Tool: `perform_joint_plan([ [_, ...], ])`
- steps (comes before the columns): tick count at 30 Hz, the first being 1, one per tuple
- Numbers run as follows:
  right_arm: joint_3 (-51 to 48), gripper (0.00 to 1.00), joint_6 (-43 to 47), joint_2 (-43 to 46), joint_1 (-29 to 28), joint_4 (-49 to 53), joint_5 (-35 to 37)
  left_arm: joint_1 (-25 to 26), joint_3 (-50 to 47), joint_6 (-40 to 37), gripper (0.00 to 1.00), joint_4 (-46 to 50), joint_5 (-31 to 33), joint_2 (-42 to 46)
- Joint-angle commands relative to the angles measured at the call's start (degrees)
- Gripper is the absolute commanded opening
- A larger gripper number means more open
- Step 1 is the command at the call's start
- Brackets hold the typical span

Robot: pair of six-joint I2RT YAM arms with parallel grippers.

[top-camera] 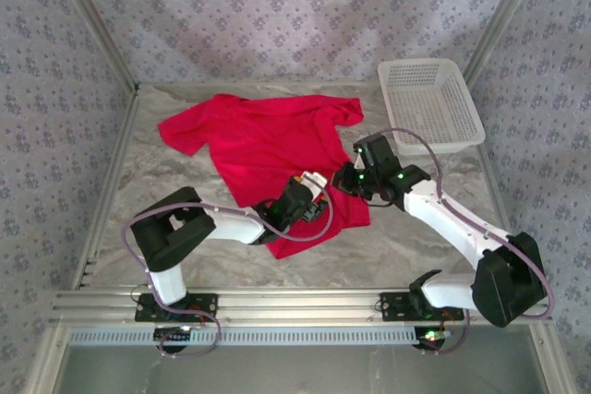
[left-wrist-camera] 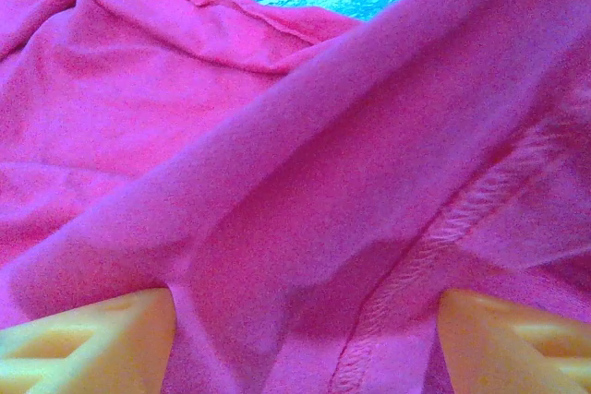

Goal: Fold the inside-out t-shirt

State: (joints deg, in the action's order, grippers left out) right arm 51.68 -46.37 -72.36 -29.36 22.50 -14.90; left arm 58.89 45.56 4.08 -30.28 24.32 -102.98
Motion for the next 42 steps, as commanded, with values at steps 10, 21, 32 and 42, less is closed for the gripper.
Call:
perform_joint_plan([
  [10,0.96,0.0,0.2,1.44,1.9,1.77,0.09,-6.1,-2.44,3.36,0.0,8.97,4.38,8.39],
  [21,15.98,0.0,15.9,-14.92,5.7,0.48,13.81,-7.6,21.95,11.98,0.0,45.85,-31.47,10.53],
  [32,11.81,0.42,14.39,-15.28,10.96,7.31,8.5,-16.87,32.1,27.18,0.0,50.03,-50.76,2.34],
  [42,-11.68,0.0,2.07,-4.83,-3.91,-15.9,4.5,-17.72,37.59,29.44,0.0,54.11,-50.89,2.14],
])
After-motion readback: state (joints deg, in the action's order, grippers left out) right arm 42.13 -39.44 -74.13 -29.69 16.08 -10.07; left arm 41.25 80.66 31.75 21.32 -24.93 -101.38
